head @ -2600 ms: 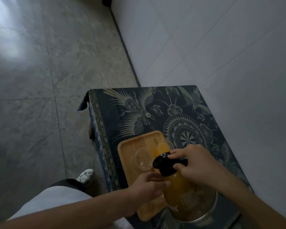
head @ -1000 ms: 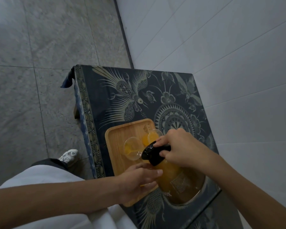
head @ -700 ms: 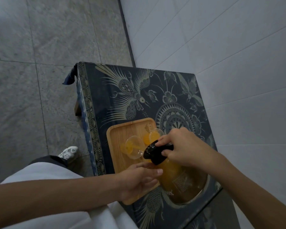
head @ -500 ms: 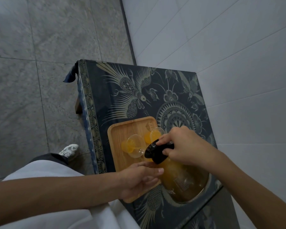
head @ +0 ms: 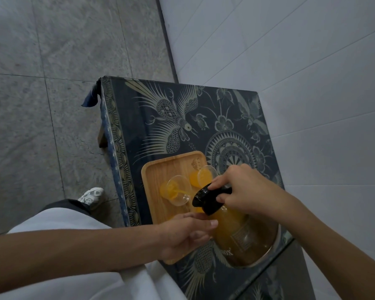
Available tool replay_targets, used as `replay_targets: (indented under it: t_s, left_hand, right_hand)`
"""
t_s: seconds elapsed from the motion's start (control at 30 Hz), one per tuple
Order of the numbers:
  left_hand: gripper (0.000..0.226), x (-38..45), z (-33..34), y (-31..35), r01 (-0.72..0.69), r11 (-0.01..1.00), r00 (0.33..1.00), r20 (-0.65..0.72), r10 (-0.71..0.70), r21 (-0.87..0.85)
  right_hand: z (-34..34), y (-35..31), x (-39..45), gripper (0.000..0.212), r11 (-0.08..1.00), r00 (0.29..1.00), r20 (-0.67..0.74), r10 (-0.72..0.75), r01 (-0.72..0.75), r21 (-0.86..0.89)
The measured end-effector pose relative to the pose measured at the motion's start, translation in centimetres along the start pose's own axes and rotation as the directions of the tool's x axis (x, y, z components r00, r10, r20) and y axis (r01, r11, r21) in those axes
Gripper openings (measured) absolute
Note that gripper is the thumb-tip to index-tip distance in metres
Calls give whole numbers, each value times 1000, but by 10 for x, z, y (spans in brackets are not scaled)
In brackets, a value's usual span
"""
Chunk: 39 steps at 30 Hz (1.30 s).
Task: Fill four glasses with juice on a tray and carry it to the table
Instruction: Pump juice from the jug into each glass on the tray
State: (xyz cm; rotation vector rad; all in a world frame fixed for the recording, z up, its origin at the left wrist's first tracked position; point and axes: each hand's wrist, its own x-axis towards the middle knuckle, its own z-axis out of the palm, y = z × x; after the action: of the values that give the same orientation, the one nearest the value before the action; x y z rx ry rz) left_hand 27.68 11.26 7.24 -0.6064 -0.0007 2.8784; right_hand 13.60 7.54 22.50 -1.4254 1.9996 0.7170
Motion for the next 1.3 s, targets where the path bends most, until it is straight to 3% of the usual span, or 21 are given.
replay_targets:
  t_s: [0.33,0.8,1.03,1.3]
  left_hand:
    - [48,2,3,1,-17,997,1000,-19,19,79]
    - [51,0,0,8,-6,998,1000,-8,7,63]
    - [33,-3,1,12,3,996,1000,30,-6,90]
    - [41,-3,3,16,26,994,1000,0,-26,108]
  right_hand:
    - [-2,-1,3,36,1000,1000,29,4,-4,2]
    - [-5,-4,12,36,1000,998,60,24,-25,13]
    - [-6,-3,15,36,999,997,68,33,-34,12]
    - [-5,-3,14,37,1000,998,54,25,-25,-1]
